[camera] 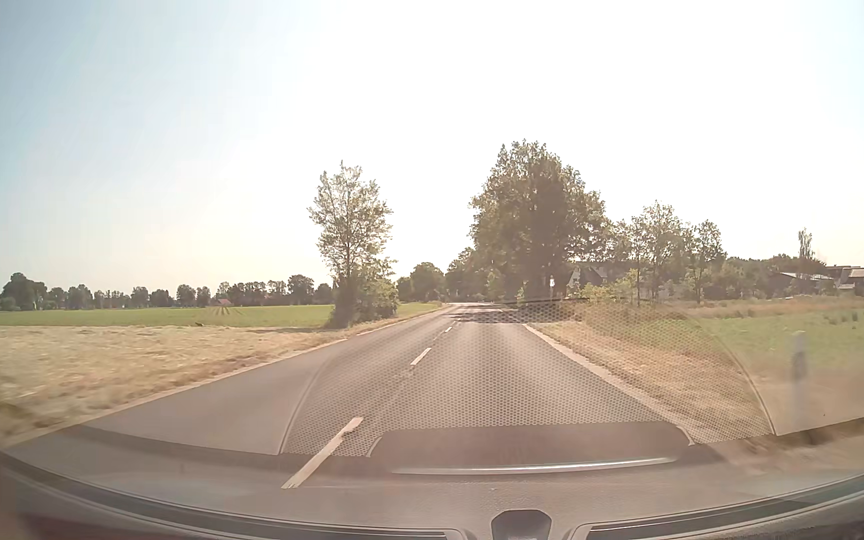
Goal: Follow the waypoints while adhering to traffic rules and regulations
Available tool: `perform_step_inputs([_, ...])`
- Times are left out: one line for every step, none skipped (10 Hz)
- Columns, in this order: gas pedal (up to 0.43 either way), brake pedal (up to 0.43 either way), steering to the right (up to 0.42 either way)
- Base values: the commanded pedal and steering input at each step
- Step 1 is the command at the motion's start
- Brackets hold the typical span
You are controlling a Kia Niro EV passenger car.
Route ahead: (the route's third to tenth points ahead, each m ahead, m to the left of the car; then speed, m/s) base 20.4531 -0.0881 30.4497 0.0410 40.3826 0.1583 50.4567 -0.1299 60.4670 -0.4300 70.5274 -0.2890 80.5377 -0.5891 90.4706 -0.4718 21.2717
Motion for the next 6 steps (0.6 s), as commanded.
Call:
perform_step_inputs([0.311, 0.006, 0.008])
perform_step_inputs([0.311, 0.006, 0.008])
perform_step_inputs([0.311, 0.006, 0.008])
perform_step_inputs([0.311, 0.006, 0.008])
perform_step_inputs([0.311, 0.006, 0.008])
perform_step_inputs([0.311, 0.006, 0.008])
